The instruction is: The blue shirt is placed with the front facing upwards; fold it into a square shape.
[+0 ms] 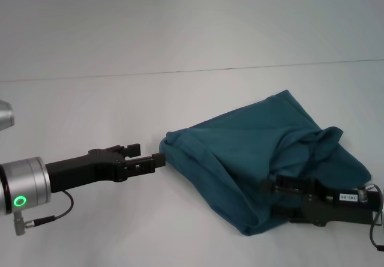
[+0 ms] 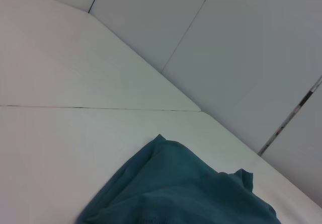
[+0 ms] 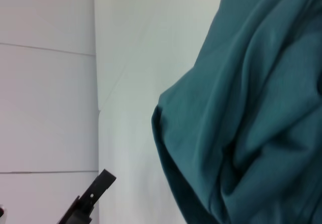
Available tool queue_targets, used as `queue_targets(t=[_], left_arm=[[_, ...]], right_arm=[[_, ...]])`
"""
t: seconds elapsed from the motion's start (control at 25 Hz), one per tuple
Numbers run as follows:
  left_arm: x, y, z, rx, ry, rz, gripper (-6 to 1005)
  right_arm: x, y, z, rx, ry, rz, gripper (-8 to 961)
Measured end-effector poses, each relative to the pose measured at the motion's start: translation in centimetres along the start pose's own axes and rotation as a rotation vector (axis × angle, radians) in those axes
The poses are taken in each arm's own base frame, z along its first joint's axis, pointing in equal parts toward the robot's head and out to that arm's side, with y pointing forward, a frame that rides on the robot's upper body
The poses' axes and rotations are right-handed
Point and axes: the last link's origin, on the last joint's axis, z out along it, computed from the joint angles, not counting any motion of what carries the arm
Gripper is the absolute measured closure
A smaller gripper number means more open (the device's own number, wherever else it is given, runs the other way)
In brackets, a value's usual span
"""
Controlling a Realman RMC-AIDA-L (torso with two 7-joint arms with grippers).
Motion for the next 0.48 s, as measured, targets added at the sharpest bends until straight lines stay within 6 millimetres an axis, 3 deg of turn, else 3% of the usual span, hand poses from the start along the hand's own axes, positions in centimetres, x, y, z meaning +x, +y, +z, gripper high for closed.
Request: queue_targets(t=[0.48], left_arm=[[0.1,-0.1,0.1,0.006,0.007,-0.001,112]], right_arm=[[1.2,-0.1,0.3,-0.024,0.041,0.037,39]])
